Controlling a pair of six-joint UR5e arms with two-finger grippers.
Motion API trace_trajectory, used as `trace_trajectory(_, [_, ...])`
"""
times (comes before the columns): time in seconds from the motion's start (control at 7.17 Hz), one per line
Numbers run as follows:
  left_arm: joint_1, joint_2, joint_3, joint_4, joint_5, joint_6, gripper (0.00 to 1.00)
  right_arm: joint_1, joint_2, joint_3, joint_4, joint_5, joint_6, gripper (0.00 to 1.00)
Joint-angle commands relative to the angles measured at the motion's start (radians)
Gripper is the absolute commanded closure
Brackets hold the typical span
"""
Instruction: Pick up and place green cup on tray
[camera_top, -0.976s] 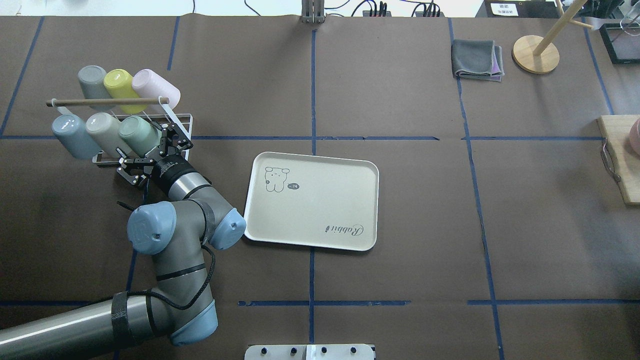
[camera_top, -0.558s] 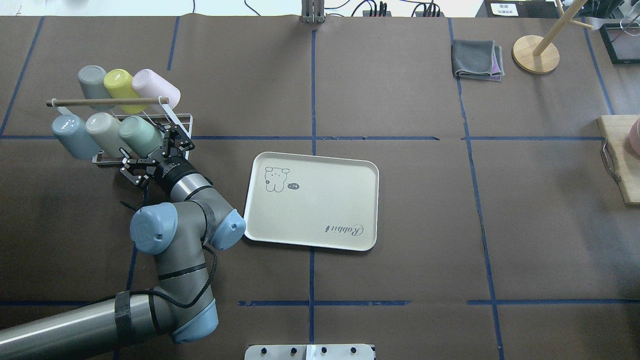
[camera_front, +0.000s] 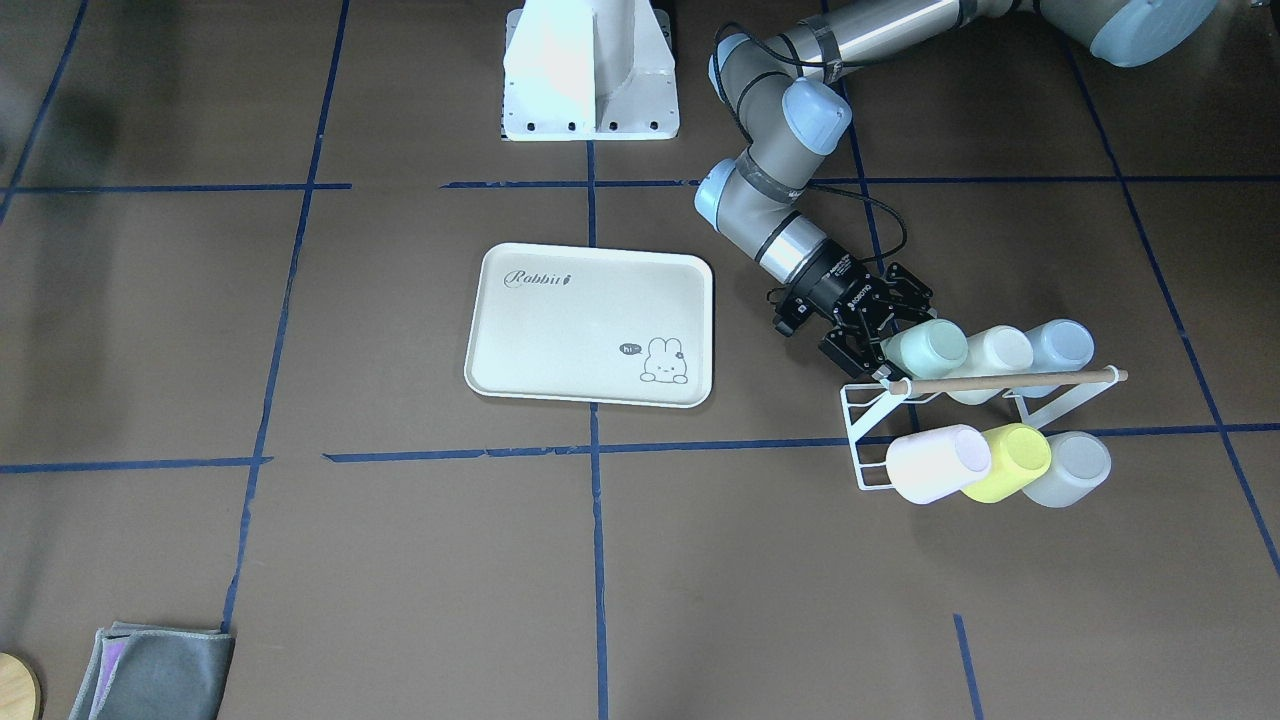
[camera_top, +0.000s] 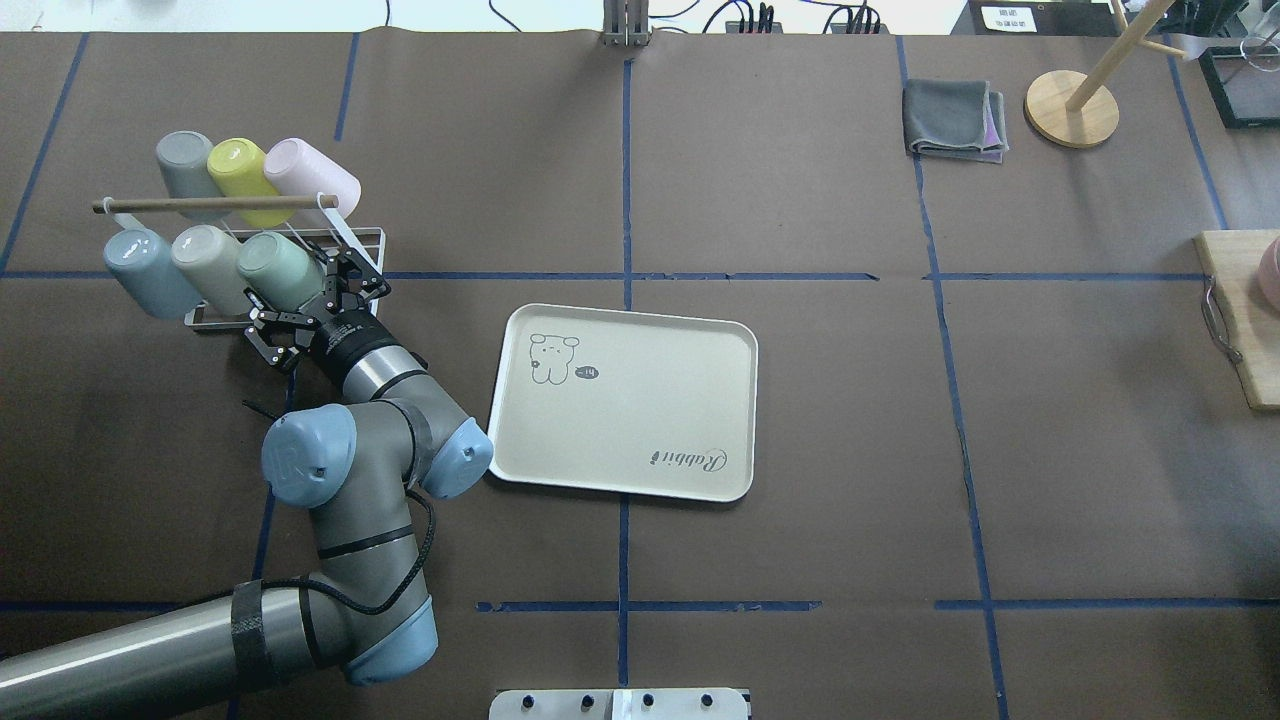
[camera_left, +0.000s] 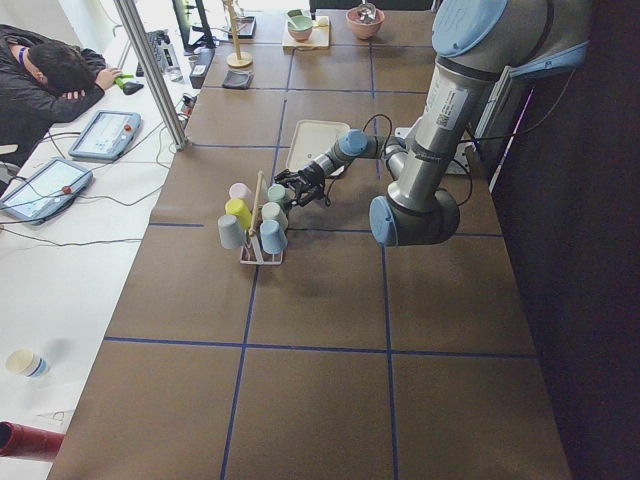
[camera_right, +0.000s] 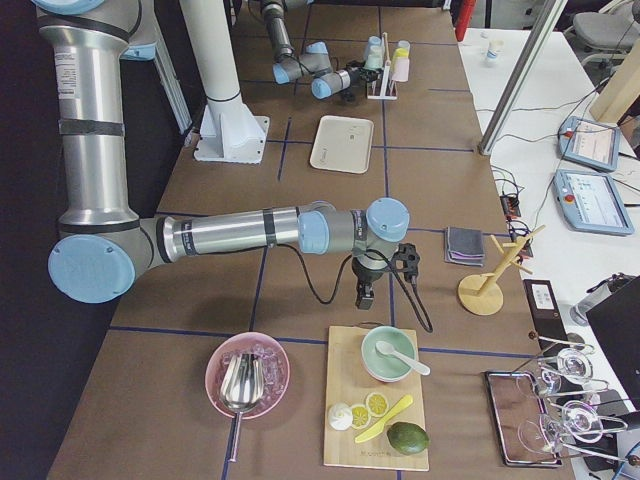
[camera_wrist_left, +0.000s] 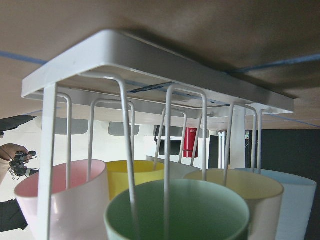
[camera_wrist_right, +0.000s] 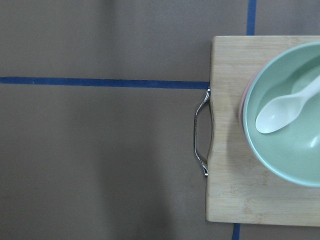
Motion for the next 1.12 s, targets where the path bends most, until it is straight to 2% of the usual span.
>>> trace_trajectory(0.0, [-0.002, -0.002, -0.009, 0.001, 0.000, -0.002, 0.55, 0.000, 0.000, 0.000, 0.000, 0.000, 0.000, 0.00])
trace_trajectory(0.56, [-0.005, 0.006, -0.047, 0.015, 0.002, 0.000, 0.57, 0.000, 0.002, -0.006, 0.000, 0.000, 0.000, 0.00])
trace_trajectory(0.98, [-0.002, 0.004, -0.061, 0.044, 0.003, -0.002, 0.54, 0.000, 0.003, -0.008, 0.000, 0.000, 0.000, 0.00])
